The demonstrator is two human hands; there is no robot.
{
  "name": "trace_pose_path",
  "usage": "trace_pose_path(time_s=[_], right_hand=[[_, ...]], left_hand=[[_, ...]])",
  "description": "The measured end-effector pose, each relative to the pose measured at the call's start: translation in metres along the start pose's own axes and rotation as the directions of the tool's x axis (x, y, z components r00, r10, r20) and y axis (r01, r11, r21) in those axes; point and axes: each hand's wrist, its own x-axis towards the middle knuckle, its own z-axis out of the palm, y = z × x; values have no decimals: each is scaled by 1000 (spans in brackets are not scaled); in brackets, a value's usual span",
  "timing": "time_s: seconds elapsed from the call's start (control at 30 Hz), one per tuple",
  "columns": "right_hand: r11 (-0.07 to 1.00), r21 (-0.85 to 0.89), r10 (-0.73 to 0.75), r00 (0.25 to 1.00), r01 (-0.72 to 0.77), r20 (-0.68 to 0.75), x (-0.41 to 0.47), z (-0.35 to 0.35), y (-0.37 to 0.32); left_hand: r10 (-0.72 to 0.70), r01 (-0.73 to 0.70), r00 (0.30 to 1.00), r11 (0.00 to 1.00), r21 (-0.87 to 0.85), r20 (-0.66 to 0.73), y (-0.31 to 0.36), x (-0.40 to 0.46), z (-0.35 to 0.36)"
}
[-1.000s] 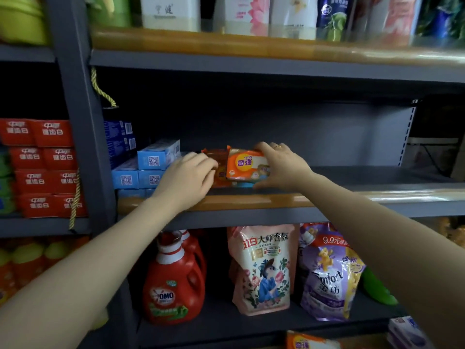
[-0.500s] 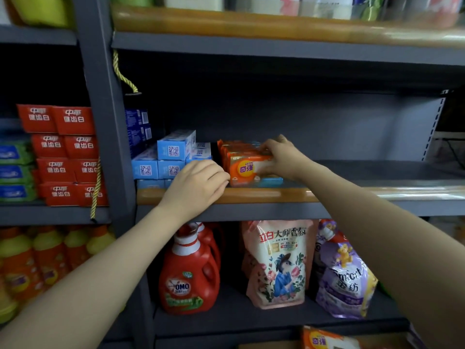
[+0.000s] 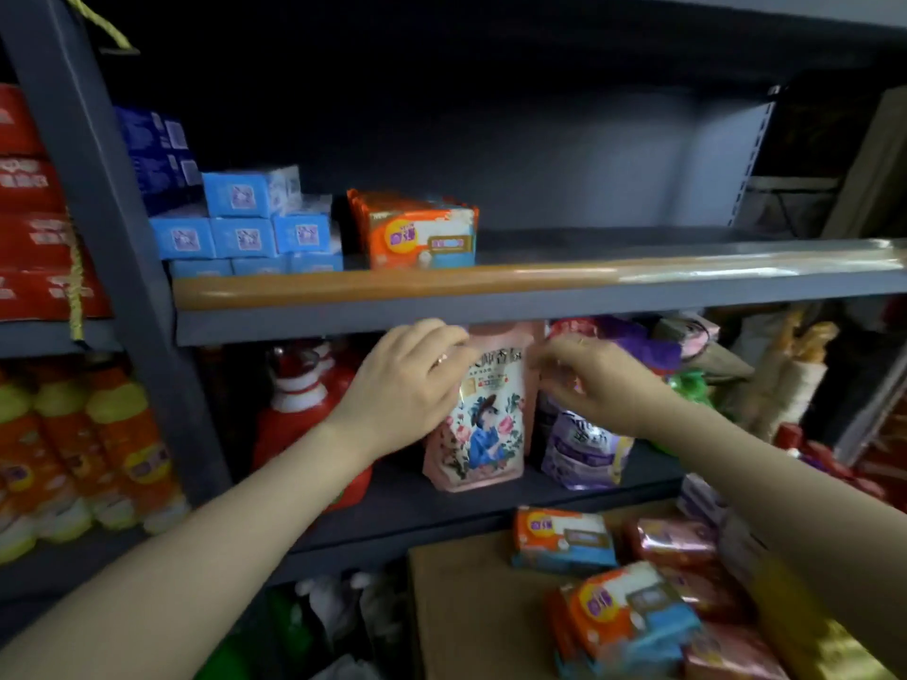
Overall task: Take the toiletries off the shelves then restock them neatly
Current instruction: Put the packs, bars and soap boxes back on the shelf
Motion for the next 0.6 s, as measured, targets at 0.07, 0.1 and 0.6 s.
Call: trace_pose_path(time_s=[0.07,0.1,0.6], right_hand=[[998,12,53,944,-60,325,-37,14,12],[996,16,73,889,-89,453,-55,22,17],[981,-84,184,721,-173,668,-156,79,32]], left_hand=[[8,3,996,993,-122,87,26,-15,19],[11,16,988,984,-179,153,38,-25,29],[-327,838,358,525,-147,874,157,-73,118]])
